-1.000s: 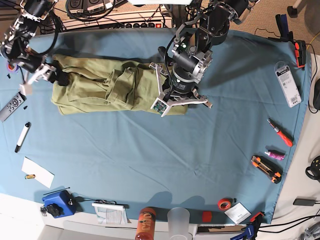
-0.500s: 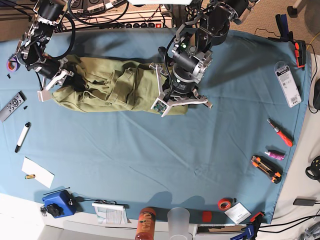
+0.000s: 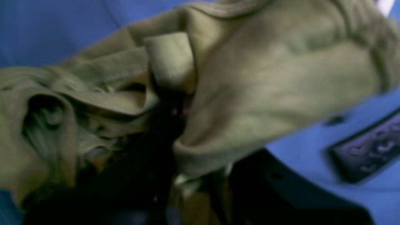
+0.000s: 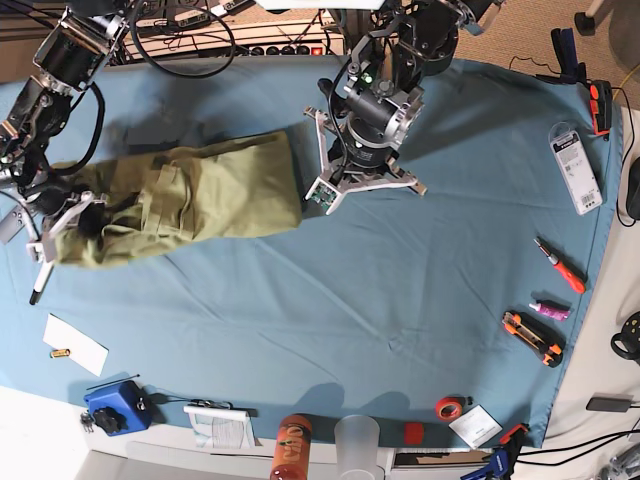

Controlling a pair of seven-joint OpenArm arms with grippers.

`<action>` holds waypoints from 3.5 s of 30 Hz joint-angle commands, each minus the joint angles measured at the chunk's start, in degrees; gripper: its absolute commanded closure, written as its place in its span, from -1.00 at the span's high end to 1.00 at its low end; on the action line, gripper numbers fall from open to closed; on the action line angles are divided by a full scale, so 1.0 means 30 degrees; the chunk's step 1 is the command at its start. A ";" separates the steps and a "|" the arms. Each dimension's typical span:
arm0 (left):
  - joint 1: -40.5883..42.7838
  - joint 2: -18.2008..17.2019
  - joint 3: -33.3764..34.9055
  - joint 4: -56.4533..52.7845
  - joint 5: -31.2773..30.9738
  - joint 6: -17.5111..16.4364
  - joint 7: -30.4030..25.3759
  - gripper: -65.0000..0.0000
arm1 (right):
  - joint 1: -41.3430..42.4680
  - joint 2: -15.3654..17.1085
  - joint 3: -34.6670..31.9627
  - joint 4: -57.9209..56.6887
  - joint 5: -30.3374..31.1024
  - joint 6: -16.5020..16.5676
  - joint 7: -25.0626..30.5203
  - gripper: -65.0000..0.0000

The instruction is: Layout the t-shirt on the table in an organized manner, then fold the t-shirt properly

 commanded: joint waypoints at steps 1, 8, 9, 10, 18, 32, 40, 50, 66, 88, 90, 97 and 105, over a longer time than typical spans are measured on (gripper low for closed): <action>-0.0189 0.0160 -0.0036 0.0364 0.0306 0.0233 -0.0044 -1.00 | 0.0044 0.0393 -0.0080 0.0998 0.0328 -0.0219 0.0226 -1.00; 0.0357 0.0160 -0.1508 0.0364 0.0517 0.0707 0.0102 -1.00 | -0.2732 0.0393 -0.2120 0.5909 0.0291 -0.1217 0.0678 -1.00; 0.0510 0.0160 -0.2135 0.0364 0.0503 0.0707 0.0102 -1.00 | -0.3096 0.0393 -0.2528 0.6594 0.0087 -0.1348 0.0889 -1.00; 0.0670 0.0160 -0.2841 0.0364 0.0437 0.0699 0.0095 -1.00 | -0.3417 0.0393 -0.2965 0.7264 -0.0138 -0.1515 0.1071 -1.00; 0.1027 0.0160 -0.8692 0.0364 -0.4306 -0.1647 0.0080 -1.00 | -0.3934 0.0386 -0.6798 1.0688 -0.1166 -0.2288 0.1639 -1.00; 0.1027 0.0153 -1.1497 0.0364 -0.5646 -0.2047 0.0087 -1.00 | -0.3942 -0.1501 -1.4775 1.0666 -0.8757 -0.4918 0.3162 -1.00; 0.1027 0.0153 -1.1497 0.0364 -0.6069 -0.2047 0.0066 -1.00 | -0.3832 -0.1501 -1.5336 1.0841 -0.8633 -0.4940 0.2419 -0.32; 0.1035 0.0153 -1.1497 0.0364 -0.6062 -0.2047 -0.0117 -1.00 | -0.3949 -0.1399 -1.5314 1.5329 -0.7956 -0.5049 0.0925 -0.32; 0.1078 0.0153 -1.1497 0.0357 -0.6062 -0.2055 -0.0124 -1.00 | -0.3206 -0.1406 -1.2269 1.5329 -0.9930 -0.6543 0.3206 -1.00; 0.0976 0.0160 -1.1482 0.0364 -0.9697 -0.3198 -0.1253 -1.00 | -0.2579 -0.1501 -1.1045 0.2725 -0.4787 -0.3315 0.5493 -1.00; 0.0962 0.0168 -1.1482 0.0364 -1.1307 -0.3912 -0.1974 -1.00 | -0.2535 -0.1508 -1.0877 0.3606 -0.4765 -0.3322 0.5326 -1.00; 0.0670 0.0612 -1.1475 0.0357 -1.5905 -0.7788 -0.4080 -1.00 | -0.2521 -0.1515 -1.0462 0.7723 -0.3439 -0.3293 0.5552 -1.00; 0.0233 0.1013 -1.0557 0.0357 -1.6487 -0.9041 -0.4218 -1.00 | -0.2200 -0.4189 -1.0484 0.2841 -0.3169 -0.0903 0.6025 -1.00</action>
